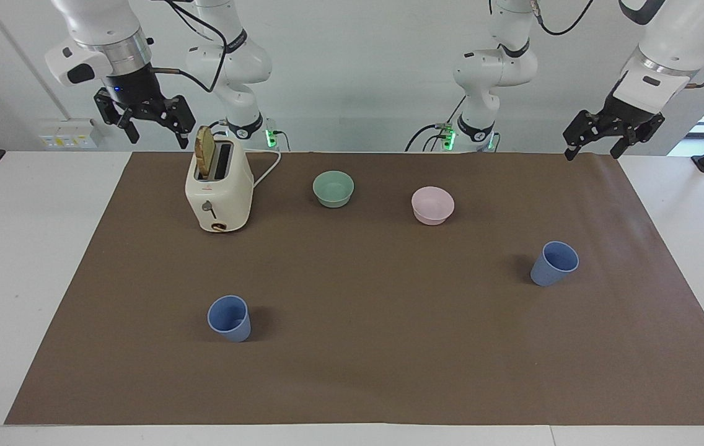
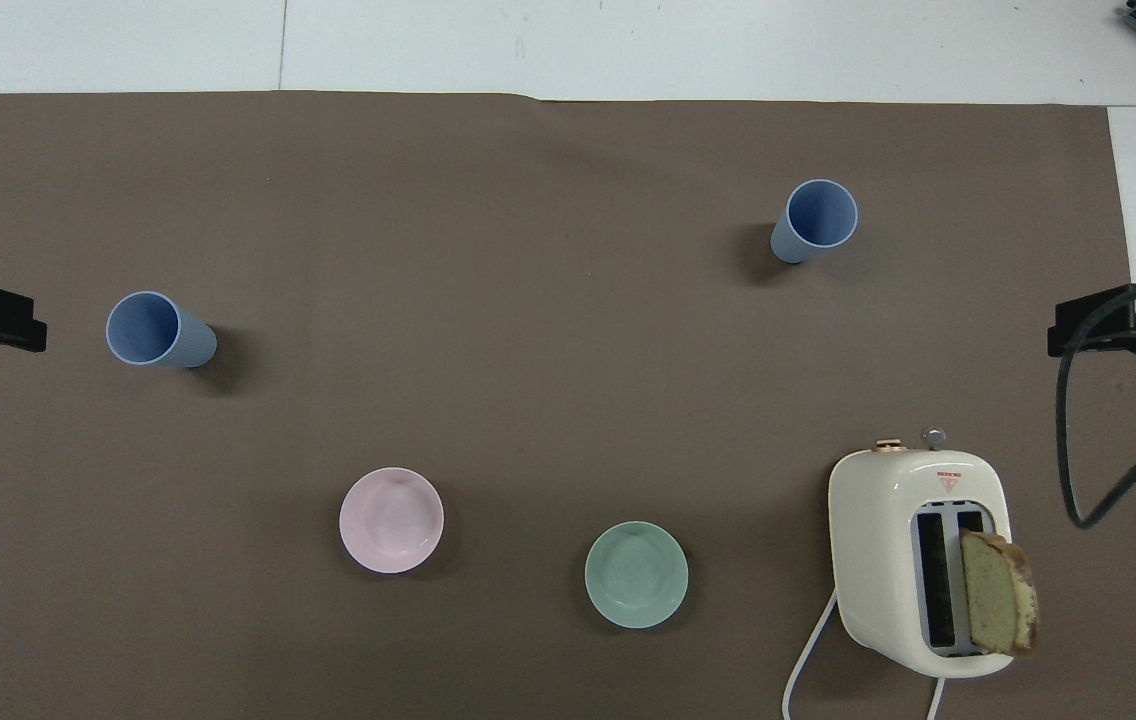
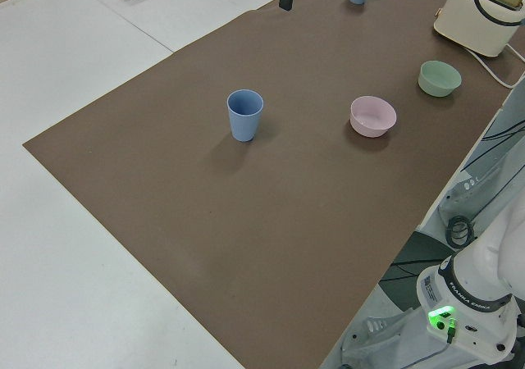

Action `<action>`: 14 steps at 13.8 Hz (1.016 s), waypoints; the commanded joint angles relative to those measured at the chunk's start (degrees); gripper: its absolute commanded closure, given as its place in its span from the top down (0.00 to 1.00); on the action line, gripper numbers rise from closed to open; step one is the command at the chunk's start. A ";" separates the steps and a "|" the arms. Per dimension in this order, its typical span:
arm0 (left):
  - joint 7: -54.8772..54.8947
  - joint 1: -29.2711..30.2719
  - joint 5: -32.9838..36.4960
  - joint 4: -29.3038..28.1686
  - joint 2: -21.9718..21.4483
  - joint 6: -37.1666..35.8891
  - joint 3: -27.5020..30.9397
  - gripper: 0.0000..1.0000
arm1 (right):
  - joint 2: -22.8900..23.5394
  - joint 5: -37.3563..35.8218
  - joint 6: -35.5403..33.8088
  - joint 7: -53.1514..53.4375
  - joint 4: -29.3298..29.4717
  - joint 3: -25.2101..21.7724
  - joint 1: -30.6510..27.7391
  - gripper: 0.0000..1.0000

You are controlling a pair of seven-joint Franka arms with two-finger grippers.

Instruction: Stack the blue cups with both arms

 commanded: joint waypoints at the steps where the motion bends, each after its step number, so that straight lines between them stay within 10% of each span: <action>1: 0.58 0.33 -0.01 -2.63 -1.57 1.62 -0.01 1.00 | -0.85 1.35 -0.05 -1.55 -0.78 0.28 -1.16 1.00; 14: 0.66 0.42 -0.01 -4.02 -1.48 3.36 -0.01 1.00 | -0.85 1.35 -0.05 -1.63 -0.69 0.28 -1.16 1.00</action>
